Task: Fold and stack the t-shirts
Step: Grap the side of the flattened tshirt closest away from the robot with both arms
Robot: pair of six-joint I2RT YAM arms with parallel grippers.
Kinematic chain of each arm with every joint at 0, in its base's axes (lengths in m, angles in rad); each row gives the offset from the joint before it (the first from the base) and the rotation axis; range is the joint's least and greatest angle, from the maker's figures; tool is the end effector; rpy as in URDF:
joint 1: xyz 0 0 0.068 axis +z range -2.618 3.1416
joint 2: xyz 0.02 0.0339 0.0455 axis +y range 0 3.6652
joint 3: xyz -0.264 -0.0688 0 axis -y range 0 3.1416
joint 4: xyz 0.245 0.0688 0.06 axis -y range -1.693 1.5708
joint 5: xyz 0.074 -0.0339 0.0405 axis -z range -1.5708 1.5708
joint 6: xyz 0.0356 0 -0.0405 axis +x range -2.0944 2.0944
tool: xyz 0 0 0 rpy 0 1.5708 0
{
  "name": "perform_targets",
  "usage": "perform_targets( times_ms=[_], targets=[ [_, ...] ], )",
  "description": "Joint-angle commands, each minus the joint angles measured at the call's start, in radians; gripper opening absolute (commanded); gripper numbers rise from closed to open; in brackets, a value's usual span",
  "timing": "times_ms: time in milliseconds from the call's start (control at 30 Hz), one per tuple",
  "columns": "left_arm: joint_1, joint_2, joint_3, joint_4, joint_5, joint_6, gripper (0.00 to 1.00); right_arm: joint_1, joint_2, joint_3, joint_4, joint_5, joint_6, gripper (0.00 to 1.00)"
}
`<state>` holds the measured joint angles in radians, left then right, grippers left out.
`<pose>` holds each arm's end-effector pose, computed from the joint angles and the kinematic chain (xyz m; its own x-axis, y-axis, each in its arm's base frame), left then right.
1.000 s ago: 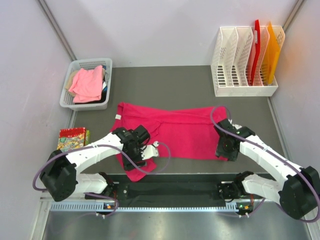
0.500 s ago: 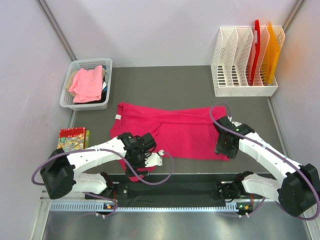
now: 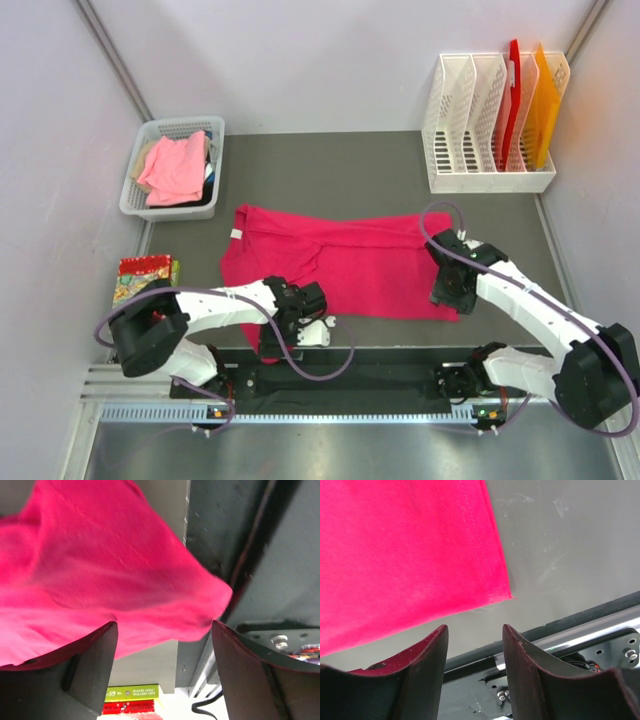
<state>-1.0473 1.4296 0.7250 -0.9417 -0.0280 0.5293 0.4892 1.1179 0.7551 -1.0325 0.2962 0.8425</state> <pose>0.1009 -0.1728 0.1526 0.0074 0.9968 0.0792 0.9999 -0.0063 -0.0140 0.1582 0.0724 0.2136 -0.8804 0.3400 -0.3307 0.3794 0.9232 -0.0610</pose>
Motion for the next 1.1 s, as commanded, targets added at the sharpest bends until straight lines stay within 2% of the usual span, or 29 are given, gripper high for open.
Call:
perform_targets(
  times_ms=[0,67,100,200,233,333,467,700,800,933,1067],
  targets=[
    [-0.007,0.058,-0.009,0.066,-0.032,-0.008,0.69,0.012,0.013,0.055,-0.003,0.032,0.01,0.48],
    [-0.007,0.095,-0.006,0.076,-0.032,-0.017,0.56,0.009,0.02,0.059,-0.008,0.035,0.01,0.48],
    [-0.007,0.101,-0.004,0.084,-0.029,-0.023,0.41,0.009,0.022,0.064,-0.008,0.035,0.009,0.48],
    [-0.007,0.106,0.01,0.098,-0.027,-0.029,0.24,0.008,0.031,0.067,-0.006,0.034,0.01,0.48],
    [-0.007,0.107,0.016,0.095,-0.029,-0.032,0.14,0.009,0.033,0.067,-0.006,0.034,0.01,0.48],
    [0.0,0.092,0.039,0.07,-0.032,-0.034,0.0,0.009,0.045,0.062,0.006,0.027,0.007,0.48],
    [0.059,0.029,0.103,0.014,-0.029,-0.022,0.0,0.009,0.069,0.07,0.022,0.027,0.001,0.48],
    [0.341,-0.012,0.422,-0.186,0.023,0.083,0.0,0.009,0.112,0.096,0.034,0.043,-0.008,0.51],
    [0.362,-0.017,0.456,-0.226,0.023,0.098,0.0,0.009,0.131,0.101,0.041,0.047,-0.006,0.54],
    [0.363,-0.026,0.423,-0.23,0.023,0.089,0.0,0.009,0.177,0.099,0.029,0.061,0.012,0.61],
    [0.362,-0.041,0.399,-0.227,0.022,0.084,0.0,0.009,0.212,0.082,0.043,0.073,0.02,0.61]
  ],
)
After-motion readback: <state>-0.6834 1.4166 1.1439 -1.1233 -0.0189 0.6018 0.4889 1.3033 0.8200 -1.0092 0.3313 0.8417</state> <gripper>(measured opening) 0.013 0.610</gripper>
